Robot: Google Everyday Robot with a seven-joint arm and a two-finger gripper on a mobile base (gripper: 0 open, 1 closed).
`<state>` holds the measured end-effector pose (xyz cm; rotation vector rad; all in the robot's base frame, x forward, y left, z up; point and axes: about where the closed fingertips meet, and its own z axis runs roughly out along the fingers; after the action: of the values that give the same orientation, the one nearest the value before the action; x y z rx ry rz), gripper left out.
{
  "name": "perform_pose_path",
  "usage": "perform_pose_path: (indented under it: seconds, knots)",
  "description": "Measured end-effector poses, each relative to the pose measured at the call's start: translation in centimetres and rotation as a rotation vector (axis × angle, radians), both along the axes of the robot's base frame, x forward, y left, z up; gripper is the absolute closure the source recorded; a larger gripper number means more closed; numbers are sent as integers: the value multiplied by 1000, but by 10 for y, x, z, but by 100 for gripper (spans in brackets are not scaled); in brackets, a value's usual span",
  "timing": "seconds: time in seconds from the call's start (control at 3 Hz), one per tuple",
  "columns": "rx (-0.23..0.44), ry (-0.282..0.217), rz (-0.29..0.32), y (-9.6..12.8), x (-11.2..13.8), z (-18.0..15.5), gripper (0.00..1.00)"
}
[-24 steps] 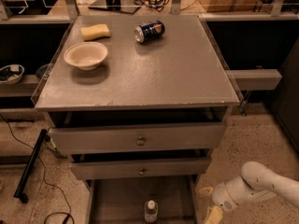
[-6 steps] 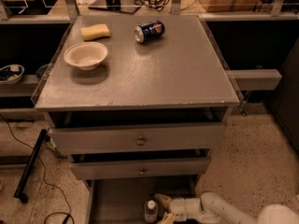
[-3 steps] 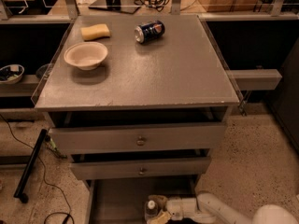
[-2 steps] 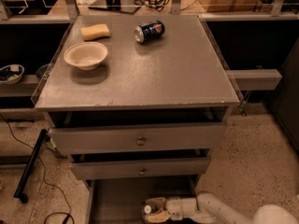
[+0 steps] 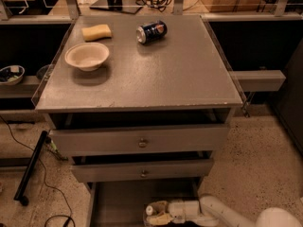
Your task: Pick blue plastic bottle from bottom drawer and place on counter
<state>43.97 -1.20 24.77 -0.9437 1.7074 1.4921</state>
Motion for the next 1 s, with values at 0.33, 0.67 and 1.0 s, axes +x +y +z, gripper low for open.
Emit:
perform_pose_path:
  seconds: [0.33,0.67,1.0]
  knots:
    - [2,1,-1,1,0,0,100]
    - [2,1,-1,1,0,0,100]
    - [33,13,-12,0,2,9,100]
